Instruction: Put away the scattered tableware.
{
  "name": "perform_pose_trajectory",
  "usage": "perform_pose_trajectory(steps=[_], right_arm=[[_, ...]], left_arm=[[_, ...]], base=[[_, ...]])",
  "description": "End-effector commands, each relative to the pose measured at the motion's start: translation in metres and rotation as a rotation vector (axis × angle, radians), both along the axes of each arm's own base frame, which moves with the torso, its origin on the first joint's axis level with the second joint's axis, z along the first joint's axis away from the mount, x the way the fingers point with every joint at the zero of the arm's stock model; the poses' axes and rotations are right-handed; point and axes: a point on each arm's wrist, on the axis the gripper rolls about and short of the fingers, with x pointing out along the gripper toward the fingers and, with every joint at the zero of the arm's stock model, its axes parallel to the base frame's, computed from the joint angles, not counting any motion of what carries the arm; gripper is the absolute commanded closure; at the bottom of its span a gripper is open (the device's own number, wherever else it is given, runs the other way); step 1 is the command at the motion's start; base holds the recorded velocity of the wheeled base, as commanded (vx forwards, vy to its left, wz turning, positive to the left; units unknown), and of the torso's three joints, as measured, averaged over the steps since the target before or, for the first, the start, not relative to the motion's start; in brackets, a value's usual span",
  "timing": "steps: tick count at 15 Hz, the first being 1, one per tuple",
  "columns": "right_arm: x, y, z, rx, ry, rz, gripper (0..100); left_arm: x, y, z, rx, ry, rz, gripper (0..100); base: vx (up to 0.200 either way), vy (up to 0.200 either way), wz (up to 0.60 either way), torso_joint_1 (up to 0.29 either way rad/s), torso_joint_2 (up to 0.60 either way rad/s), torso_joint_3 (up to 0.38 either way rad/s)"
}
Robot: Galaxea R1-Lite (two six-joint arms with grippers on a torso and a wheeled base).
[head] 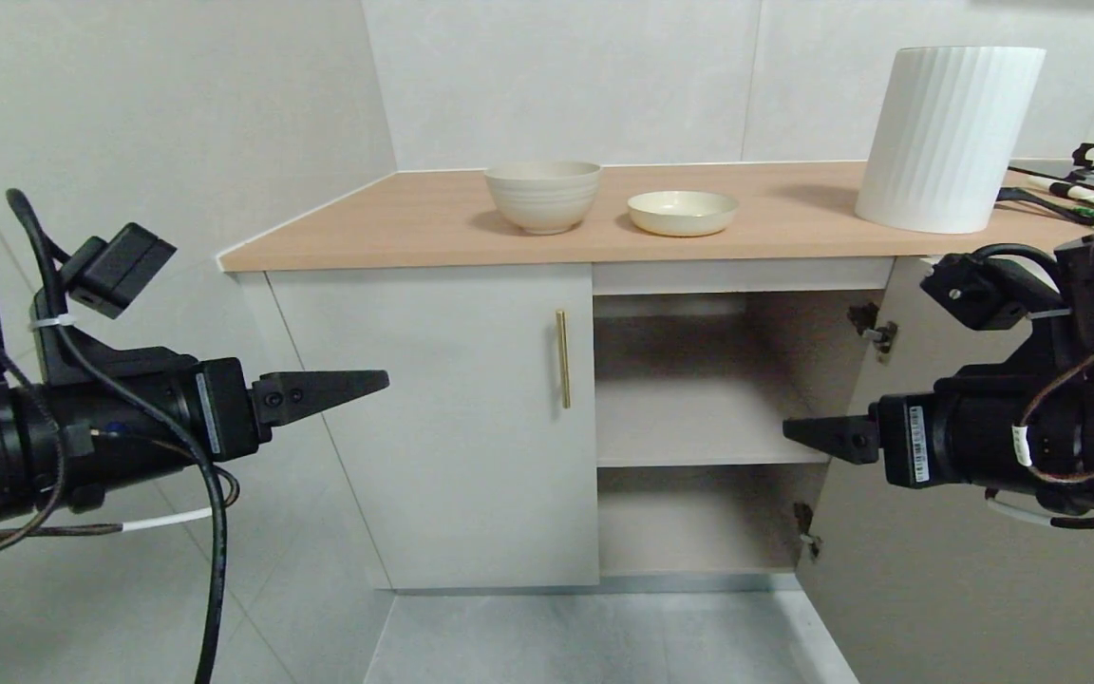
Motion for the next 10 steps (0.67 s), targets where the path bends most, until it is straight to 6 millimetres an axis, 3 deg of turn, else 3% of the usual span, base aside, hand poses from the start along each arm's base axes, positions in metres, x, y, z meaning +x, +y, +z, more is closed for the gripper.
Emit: perform_pose_trajectory(steps=[1,5,10], right_arm=[[0.0008,0.0005,0.0013,-0.004,0.005,-0.002,0],[0.0001,0.0001,0.0020,-0.003,0.005,-0.002,0],[-0.0014,-0.0001,0.0024,-0.005,0.004,0.000,0]], left_arm=[[-0.0025,-0.0013,0.0021,-0.003,-0.009,-0.009,0],[-0.0024,-0.0012,0.0026,-0.002,-0.010,-0.006,0],[-0.0011,-0.0015,0.0029,-0.002,-0.007,-0.007,0]], base=[[0.000,0.000,0.00,0.000,0.00,0.000],[0.000,0.000,0.00,0.000,0.00,0.000],[0.200,0.000,0.00,0.001,0.00,0.008]])
